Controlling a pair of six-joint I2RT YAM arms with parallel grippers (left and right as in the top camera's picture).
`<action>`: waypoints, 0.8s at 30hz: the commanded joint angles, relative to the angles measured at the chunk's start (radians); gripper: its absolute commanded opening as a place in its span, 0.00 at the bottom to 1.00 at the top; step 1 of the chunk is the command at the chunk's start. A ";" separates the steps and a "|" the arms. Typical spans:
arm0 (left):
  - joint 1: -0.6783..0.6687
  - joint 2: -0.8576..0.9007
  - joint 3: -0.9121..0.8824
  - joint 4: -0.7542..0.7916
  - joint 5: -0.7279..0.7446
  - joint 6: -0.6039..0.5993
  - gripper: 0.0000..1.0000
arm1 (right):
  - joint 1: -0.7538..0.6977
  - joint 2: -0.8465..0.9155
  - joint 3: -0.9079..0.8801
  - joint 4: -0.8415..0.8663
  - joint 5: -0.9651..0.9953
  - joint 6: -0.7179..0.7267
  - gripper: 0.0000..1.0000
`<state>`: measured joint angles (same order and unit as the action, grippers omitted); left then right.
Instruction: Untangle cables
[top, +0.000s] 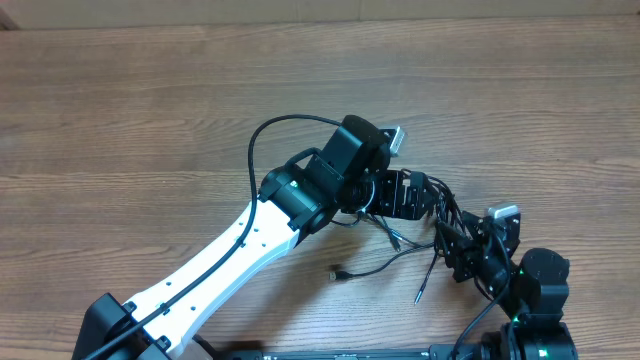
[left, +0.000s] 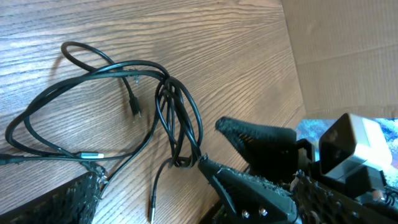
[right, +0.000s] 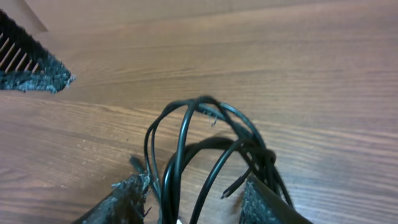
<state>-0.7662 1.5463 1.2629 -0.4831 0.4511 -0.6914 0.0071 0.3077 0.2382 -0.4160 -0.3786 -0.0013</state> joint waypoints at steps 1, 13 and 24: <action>-0.005 -0.033 0.017 0.001 -0.019 0.011 1.00 | -0.002 -0.003 -0.013 -0.011 -0.020 0.000 0.46; -0.005 -0.031 0.017 0.000 -0.043 0.011 1.00 | -0.002 -0.003 -0.017 -0.050 -0.042 0.000 0.41; -0.005 -0.031 0.017 0.000 -0.043 0.011 1.00 | -0.002 -0.003 -0.060 -0.028 -0.041 0.054 0.34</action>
<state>-0.7662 1.5463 1.2629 -0.4831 0.4210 -0.6914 0.0071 0.3077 0.1993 -0.4629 -0.4152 0.0212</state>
